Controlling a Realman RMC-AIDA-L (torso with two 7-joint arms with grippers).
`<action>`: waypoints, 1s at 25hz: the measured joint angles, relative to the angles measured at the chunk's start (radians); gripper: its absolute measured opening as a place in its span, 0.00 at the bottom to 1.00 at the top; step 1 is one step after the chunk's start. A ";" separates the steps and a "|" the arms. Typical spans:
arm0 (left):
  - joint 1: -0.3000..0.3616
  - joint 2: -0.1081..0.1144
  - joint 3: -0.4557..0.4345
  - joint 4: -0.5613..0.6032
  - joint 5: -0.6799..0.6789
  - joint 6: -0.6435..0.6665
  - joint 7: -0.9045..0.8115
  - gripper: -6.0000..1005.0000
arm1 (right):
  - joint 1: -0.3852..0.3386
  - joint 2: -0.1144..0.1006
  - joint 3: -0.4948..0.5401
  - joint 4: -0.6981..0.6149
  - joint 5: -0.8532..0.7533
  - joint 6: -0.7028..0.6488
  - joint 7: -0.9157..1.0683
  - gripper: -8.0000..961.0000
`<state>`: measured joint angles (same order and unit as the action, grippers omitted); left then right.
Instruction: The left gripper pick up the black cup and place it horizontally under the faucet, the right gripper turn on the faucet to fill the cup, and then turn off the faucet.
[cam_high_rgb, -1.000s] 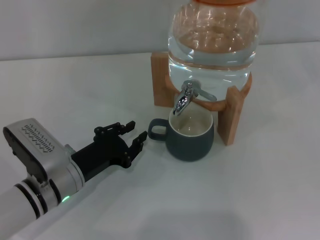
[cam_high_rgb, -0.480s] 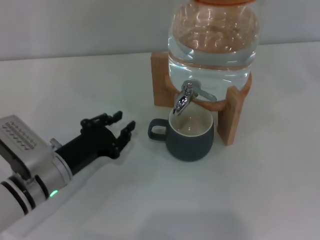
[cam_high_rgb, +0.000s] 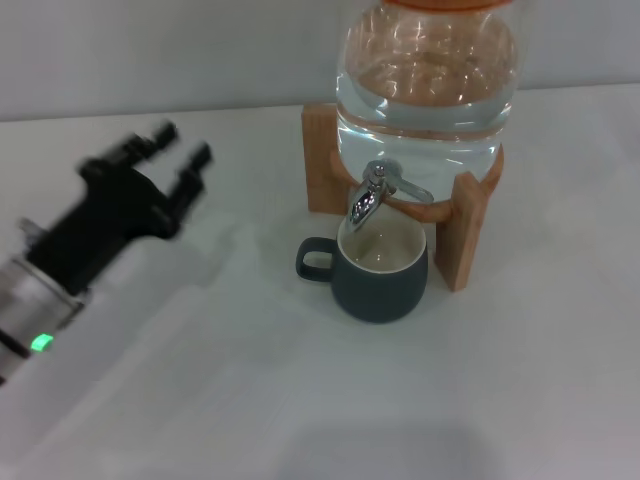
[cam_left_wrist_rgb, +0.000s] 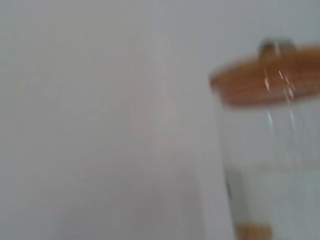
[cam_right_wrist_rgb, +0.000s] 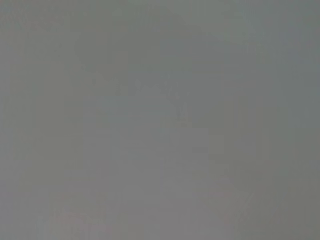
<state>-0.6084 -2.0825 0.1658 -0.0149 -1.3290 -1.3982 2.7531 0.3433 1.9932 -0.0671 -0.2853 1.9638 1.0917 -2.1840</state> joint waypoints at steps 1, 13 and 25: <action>0.010 0.000 0.000 0.035 -0.035 -0.060 -0.023 0.42 | -0.001 -0.003 -0.007 0.000 -0.006 -0.003 0.003 0.88; 0.036 -0.002 0.001 0.223 -0.152 -0.223 -0.207 0.43 | -0.086 -0.051 -0.341 -0.163 -0.155 0.090 0.224 0.88; 0.024 -0.003 0.006 0.278 -0.172 -0.191 -0.250 0.44 | -0.074 -0.048 -0.509 -0.368 -0.408 0.599 0.551 0.88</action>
<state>-0.5841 -2.0859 0.1717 0.2630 -1.5010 -1.5895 2.5035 0.2691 1.9450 -0.5762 -0.6529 1.5561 1.6905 -1.6329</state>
